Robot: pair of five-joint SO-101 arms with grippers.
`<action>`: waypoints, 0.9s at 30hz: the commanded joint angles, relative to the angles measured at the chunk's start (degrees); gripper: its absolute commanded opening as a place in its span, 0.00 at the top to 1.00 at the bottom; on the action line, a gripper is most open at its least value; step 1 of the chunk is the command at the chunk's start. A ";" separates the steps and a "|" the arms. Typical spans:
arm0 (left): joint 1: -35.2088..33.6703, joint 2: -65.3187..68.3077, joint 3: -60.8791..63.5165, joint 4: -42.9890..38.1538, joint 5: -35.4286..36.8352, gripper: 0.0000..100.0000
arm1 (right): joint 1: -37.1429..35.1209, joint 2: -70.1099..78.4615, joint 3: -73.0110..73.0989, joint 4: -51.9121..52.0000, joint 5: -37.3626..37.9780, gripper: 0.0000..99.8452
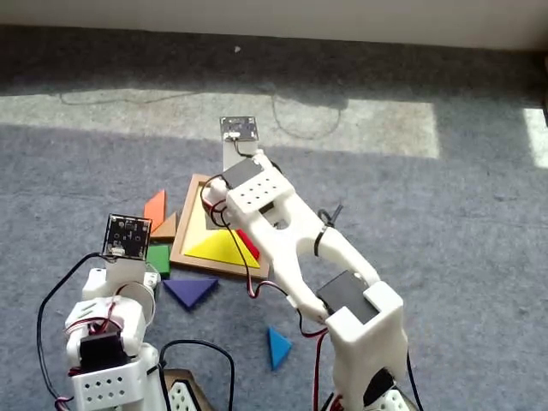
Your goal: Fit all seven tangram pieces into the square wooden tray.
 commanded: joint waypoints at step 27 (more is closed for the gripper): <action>-0.57 -1.80 -0.22 -0.79 -0.70 0.85 | 4.35 -2.07 10.07 1.10 11.52 0.99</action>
